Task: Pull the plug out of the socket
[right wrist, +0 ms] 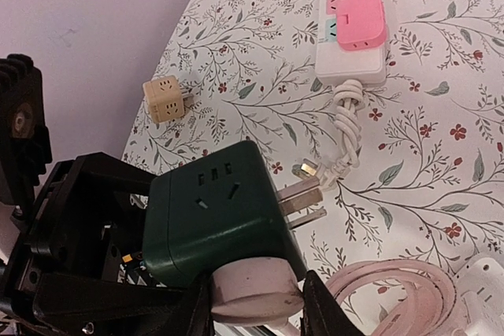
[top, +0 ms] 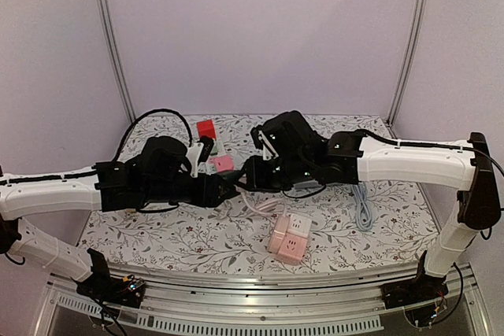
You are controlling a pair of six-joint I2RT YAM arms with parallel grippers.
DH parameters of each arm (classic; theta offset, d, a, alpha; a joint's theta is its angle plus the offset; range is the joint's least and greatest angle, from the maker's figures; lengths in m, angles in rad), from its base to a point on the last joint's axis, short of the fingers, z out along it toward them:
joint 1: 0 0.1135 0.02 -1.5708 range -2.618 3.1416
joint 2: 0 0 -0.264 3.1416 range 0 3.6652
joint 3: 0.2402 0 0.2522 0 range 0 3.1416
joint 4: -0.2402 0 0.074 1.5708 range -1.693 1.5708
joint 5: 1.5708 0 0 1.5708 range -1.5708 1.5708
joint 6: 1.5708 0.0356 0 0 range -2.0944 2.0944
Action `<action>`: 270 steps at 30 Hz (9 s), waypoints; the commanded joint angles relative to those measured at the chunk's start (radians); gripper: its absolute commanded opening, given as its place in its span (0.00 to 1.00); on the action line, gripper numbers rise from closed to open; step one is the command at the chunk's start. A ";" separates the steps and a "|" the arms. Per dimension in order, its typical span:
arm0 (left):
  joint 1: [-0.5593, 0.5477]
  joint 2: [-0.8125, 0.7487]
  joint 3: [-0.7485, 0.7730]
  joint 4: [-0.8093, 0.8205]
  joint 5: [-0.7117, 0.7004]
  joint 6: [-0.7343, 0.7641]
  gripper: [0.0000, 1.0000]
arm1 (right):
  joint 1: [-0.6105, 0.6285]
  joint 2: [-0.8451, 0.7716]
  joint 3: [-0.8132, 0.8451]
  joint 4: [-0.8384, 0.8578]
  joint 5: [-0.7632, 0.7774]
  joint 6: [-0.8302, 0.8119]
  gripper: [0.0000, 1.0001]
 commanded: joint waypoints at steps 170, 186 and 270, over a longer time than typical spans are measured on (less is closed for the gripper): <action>0.292 -0.190 -0.125 -0.032 0.202 -0.080 0.12 | -0.027 0.009 -0.046 0.106 0.120 -0.254 0.00; 0.327 -0.205 -0.108 0.142 0.377 -0.250 0.12 | -0.027 0.135 -0.071 0.101 0.151 -0.249 0.00; 0.379 -0.173 -0.133 -0.269 0.045 0.098 0.06 | -0.054 -0.059 0.036 0.078 0.140 -0.218 0.00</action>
